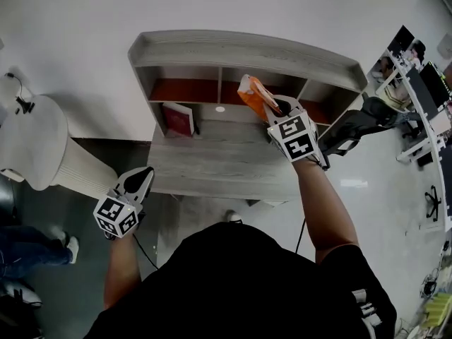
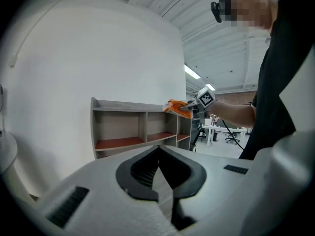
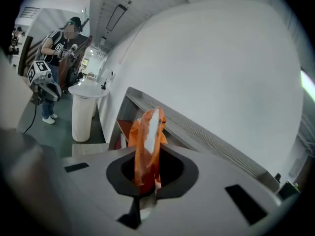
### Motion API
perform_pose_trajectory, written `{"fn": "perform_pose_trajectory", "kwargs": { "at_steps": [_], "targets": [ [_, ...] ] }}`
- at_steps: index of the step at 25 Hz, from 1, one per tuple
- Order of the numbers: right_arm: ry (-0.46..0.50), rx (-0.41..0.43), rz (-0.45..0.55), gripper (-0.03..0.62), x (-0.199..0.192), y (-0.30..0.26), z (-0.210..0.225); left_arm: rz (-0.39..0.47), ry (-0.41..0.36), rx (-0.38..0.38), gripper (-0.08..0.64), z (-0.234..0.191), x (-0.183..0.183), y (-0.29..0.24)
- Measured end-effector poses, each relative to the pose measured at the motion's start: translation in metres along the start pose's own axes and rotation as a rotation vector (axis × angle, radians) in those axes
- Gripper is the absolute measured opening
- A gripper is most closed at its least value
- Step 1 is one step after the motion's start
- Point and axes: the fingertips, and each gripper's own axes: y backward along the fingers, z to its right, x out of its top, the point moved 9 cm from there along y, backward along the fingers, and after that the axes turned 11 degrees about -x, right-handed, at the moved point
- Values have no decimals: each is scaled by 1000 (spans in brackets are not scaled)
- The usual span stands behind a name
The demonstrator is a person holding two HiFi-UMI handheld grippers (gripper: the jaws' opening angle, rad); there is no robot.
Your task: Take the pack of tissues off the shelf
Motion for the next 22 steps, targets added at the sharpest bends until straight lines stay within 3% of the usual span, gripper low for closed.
{"fn": "perform_pose_trajectory", "kwargs": {
  "at_steps": [14,22],
  "targets": [
    [-73,-135,-73,18,-48,88,51,-23,-35,-208,18,3,13,-91],
    [-126,-187,-118,18,-79,125,64,-48,-43,-272,18,11,16,-119]
  ]
}}
